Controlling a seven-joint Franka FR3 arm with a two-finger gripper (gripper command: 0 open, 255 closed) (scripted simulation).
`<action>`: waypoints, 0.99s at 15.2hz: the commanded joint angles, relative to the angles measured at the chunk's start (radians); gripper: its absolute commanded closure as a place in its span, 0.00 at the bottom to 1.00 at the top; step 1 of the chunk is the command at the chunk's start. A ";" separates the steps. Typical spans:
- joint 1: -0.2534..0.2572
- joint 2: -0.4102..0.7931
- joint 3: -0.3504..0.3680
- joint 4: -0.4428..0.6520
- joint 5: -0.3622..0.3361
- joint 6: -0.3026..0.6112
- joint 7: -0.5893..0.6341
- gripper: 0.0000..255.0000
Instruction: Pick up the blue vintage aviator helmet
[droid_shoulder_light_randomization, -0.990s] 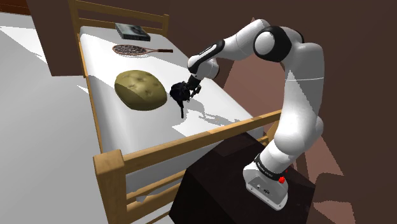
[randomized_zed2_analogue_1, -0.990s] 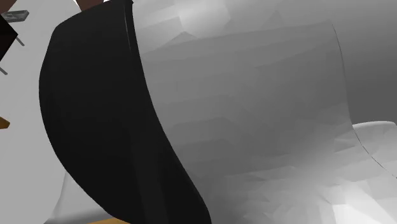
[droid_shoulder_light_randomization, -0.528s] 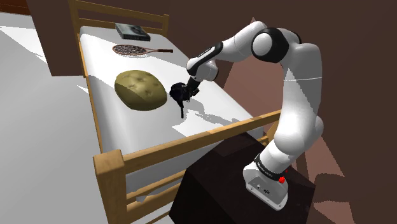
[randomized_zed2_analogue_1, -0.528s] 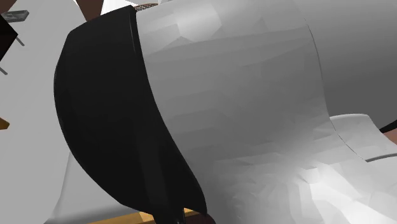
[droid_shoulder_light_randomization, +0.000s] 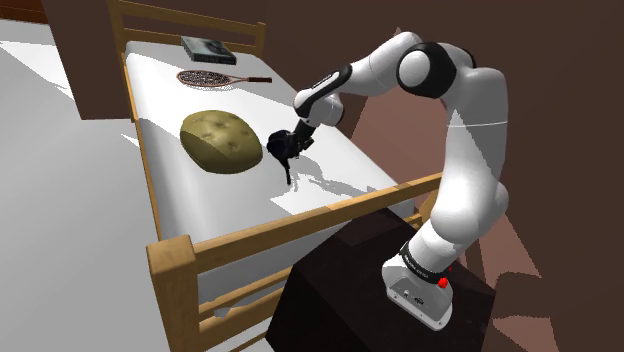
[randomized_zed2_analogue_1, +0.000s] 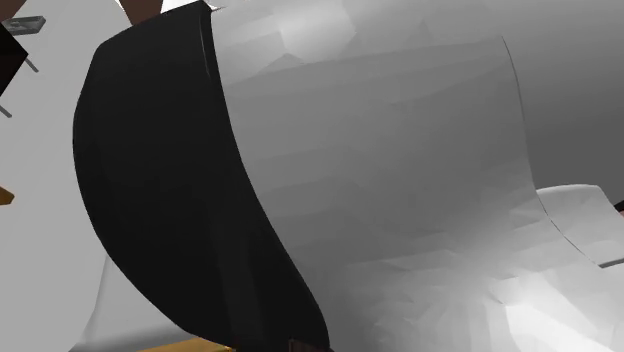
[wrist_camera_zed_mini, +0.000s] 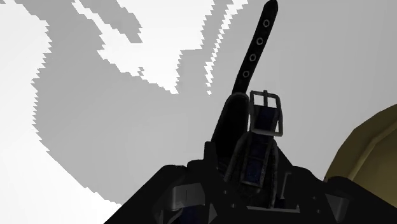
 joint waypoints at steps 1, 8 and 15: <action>0.004 -0.019 -0.005 -0.002 -0.007 -0.016 0.008 1.00; 0.015 -0.090 -0.023 -0.008 -0.034 -0.079 0.040 1.00; 0.022 -0.138 -0.035 -0.006 -0.055 -0.128 0.063 1.00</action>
